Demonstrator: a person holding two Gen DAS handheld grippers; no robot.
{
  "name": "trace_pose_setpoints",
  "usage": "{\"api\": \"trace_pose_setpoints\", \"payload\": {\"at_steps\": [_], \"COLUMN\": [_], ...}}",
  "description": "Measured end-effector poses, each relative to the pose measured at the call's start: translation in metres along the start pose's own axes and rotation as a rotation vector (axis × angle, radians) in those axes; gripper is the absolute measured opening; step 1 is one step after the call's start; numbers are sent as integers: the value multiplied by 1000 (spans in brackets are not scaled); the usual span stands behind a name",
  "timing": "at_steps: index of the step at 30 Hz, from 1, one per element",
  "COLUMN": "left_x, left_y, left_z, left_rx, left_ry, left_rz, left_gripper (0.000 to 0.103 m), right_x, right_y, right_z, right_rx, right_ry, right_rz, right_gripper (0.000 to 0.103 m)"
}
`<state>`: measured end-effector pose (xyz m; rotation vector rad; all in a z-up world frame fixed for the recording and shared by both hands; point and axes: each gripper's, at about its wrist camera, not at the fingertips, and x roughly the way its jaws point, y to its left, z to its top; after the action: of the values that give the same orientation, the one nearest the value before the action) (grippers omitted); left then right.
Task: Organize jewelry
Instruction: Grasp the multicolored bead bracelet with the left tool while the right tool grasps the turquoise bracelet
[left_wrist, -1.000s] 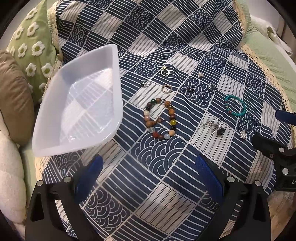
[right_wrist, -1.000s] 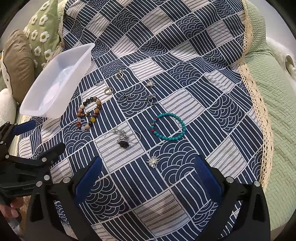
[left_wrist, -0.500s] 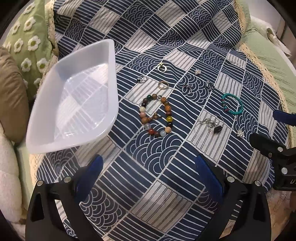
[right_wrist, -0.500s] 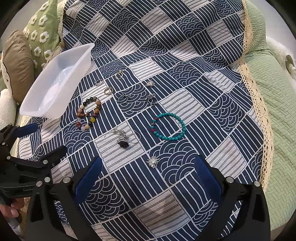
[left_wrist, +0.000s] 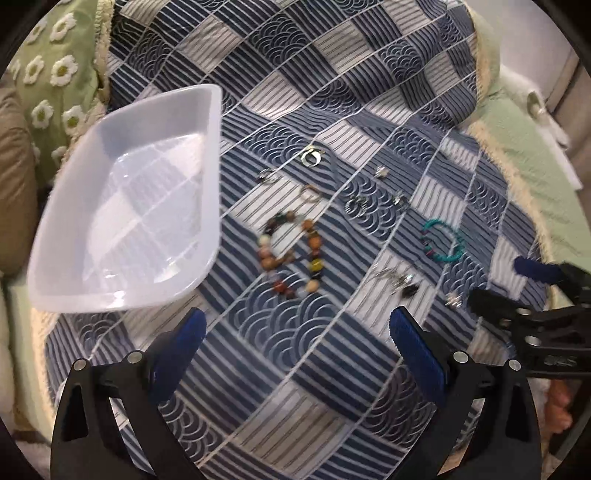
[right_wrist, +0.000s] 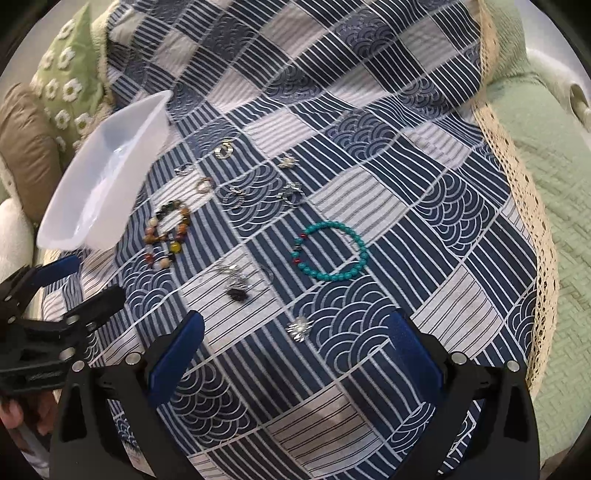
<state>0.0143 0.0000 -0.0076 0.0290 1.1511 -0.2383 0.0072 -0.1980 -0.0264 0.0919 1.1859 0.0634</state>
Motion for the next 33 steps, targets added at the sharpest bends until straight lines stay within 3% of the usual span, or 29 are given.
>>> {"api": "trace_pose_setpoints", "payload": {"at_steps": [3,7,11,13,16,17,22,26,27,28,29,30,33], "left_x": [0,1,15,23,29,28,11,24,31,38,43,51,65], "left_y": [-2,-12,-11,-14,-15,-14,-20,-27,-26,-25,-25,-24,-14], "left_z": [7,13,25,33,39,40,42,40,39,38,36,36,34], "left_rx": [-7,29,23,39,44,28,-29,-13,-32,-48,-56,-64,-108], "left_ry": [-4,-21,10,-11,-29,-34,-62,-29,-2,24,45,80,102], "left_rz": [30,133,128,158,174,161,-39,-17,-43,-79,-104,-125,-121], "left_gripper": [95,95,95,95,95,94,94,93,89,71,62,57,57], "right_x": [4,10,30,42,54,56,55,56,57,56,56,56,55], "right_y": [-11,-15,-22,-24,-29,-30,-33,-38,-38,-38,-38,-38,-38], "right_z": [9,20,32,37,45,46,48,45,44,43,43,42,41], "right_rx": [28,8,8,4,16,19,28,51,53,53,53,52,51], "right_ry": [-2,-30,6,34,54,60,60,76,78,79,79,79,78], "right_rz": [-23,-92,-93,-105,-115,-112,-94,-87,-83,-83,-85,-91,-96], "right_gripper": [98,98,98,85,77,76,76,76,76,76,76,76,76]}}
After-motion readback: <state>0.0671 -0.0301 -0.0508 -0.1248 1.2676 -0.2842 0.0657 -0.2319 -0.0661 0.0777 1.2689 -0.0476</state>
